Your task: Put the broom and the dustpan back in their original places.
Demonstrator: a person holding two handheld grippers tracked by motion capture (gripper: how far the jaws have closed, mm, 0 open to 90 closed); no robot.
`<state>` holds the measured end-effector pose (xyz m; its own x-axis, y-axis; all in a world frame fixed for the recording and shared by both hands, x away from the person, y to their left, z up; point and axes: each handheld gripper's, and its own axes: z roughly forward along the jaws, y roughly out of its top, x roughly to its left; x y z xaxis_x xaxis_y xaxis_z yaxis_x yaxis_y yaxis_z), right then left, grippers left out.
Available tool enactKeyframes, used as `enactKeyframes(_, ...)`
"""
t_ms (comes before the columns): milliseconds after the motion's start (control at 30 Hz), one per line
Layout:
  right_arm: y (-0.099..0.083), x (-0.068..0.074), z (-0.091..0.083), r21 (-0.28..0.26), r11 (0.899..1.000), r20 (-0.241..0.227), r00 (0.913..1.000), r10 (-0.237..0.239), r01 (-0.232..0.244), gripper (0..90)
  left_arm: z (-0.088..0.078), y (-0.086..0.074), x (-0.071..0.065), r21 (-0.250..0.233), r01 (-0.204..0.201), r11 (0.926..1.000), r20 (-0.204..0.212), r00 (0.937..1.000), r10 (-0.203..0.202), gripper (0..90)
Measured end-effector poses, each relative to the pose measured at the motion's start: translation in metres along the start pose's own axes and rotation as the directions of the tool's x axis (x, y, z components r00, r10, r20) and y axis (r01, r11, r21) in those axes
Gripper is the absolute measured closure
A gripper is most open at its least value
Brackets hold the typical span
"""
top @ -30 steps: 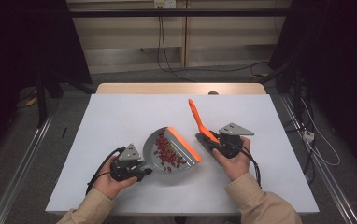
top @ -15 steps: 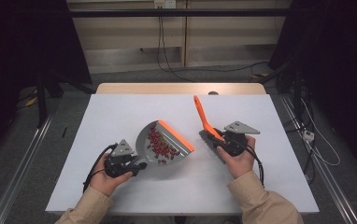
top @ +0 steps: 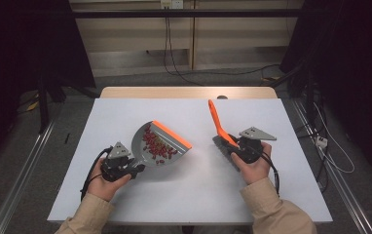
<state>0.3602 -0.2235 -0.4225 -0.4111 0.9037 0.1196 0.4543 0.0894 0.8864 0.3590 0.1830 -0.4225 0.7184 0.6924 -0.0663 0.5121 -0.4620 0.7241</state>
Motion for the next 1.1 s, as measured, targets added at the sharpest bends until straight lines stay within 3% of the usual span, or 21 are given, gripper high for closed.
enactKeyframes(300,0.000,0.000,0.000,-0.002,1.000,0.004,1.0000,0.000,0.000,70.9,-0.001,-0.001,0.010,-0.008,0.043,0.9990,-0.046,0.9980,-0.044,63.6)
enactKeyframes(633,0.000,-0.006,-0.003,-0.009,1.000,0.013,0.9999,0.007,-0.007,70.9,0.000,-0.004,0.020,-0.001,0.087,0.9962,-0.105,0.9907,-0.087,63.6)
enactKeyframes(1100,-0.002,-0.013,-0.007,-0.011,1.000,0.028,0.9994,0.020,-0.020,70.9,0.002,-0.008,0.032,0.006,0.160,0.9870,-0.181,0.9710,-0.157,63.6)
